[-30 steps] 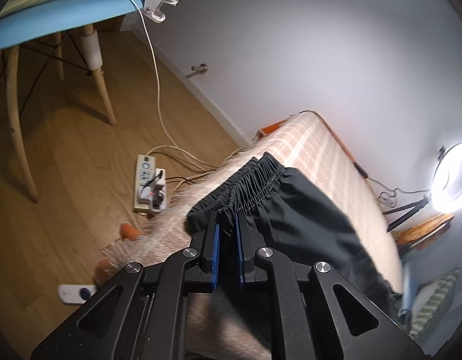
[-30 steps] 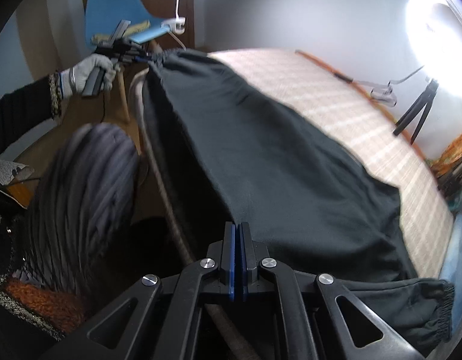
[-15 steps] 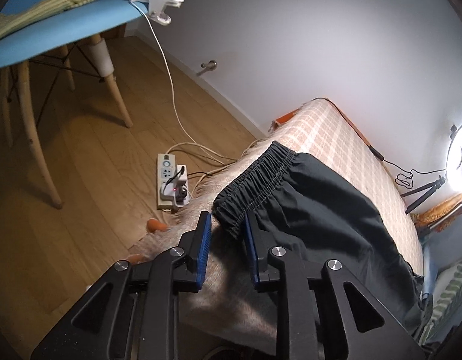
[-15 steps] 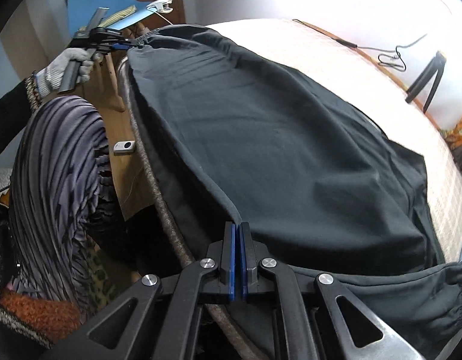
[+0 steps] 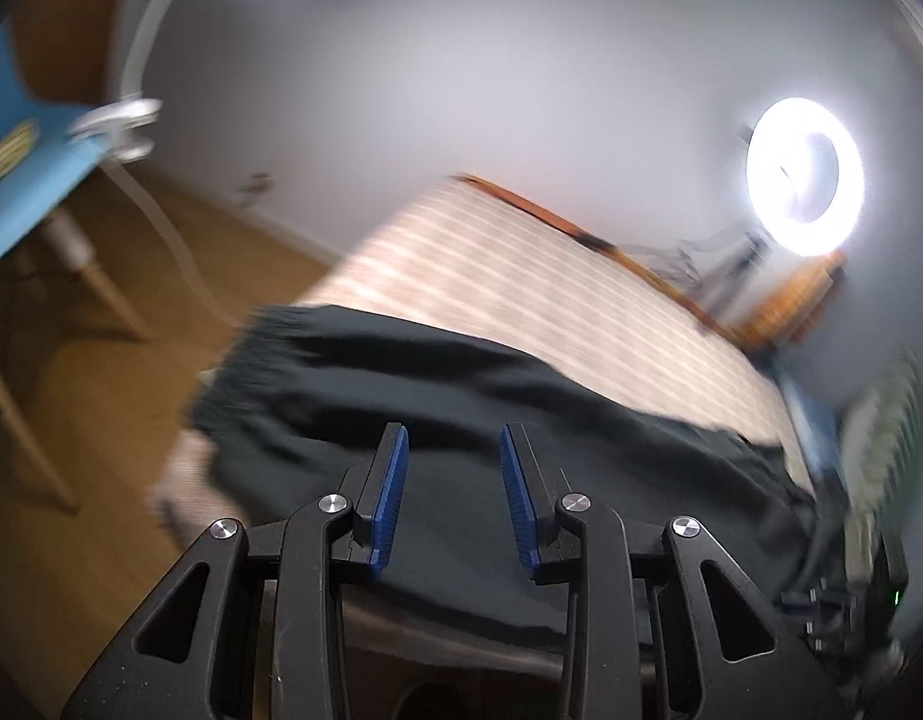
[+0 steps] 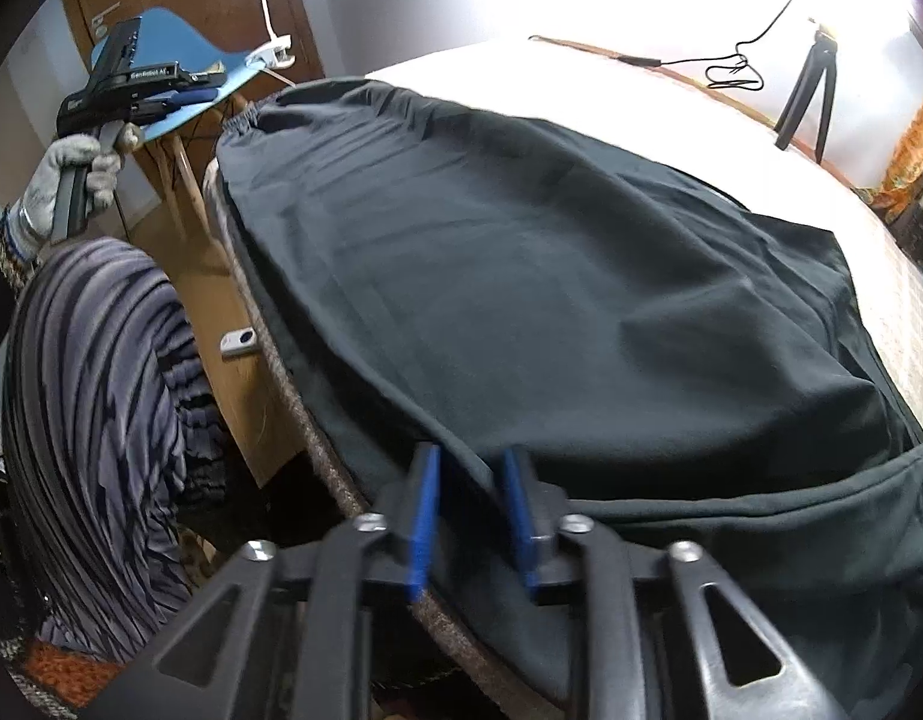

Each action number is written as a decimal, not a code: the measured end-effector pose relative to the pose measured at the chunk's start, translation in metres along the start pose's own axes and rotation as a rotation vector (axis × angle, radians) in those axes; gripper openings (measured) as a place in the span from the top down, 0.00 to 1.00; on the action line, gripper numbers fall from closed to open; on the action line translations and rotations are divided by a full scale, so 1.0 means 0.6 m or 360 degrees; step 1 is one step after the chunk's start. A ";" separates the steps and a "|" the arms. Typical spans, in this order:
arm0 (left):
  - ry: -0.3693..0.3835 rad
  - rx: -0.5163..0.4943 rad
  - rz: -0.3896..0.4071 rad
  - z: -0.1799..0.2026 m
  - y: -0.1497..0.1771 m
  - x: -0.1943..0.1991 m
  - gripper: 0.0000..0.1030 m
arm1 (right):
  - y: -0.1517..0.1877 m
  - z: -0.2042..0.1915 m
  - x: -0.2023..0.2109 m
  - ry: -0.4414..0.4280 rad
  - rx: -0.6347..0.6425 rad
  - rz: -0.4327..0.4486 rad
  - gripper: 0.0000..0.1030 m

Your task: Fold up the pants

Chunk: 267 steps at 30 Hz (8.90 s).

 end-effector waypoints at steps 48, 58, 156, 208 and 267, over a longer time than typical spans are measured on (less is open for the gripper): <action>0.1221 -0.1091 -0.1102 0.612 0.332 -0.086 0.57 | 0.049 0.596 0.109 0.1393 -0.1462 -0.0161 0.39; 0.1195 -0.1304 -0.1114 0.650 0.414 -0.093 0.57 | 0.097 0.600 0.152 0.1153 -0.1706 0.0115 0.90; 0.1295 -0.1526 -0.0951 0.624 0.434 -0.040 0.97 | 0.368 0.448 0.381 0.0956 -0.1961 0.0445 0.59; -0.0171 -0.0288 -0.0351 -0.063 0.092 -0.116 0.76 | -0.171 0.375 -0.087 0.0139 -0.0263 0.0098 0.97; 0.0067 0.0910 0.0203 -0.259 0.025 -0.084 0.77 | -0.171 0.223 0.020 0.0016 -0.0629 0.0300 0.46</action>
Point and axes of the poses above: each gripper's, at about its wrist camera, not at the fingertips, and x roughly against the way its jaws point, z to its right, y to its underside, the point moved 10 cm from there along -x, roughly the way its jaws point, and after that the axes turned 10 degrees about z, right-handed, at the moved point
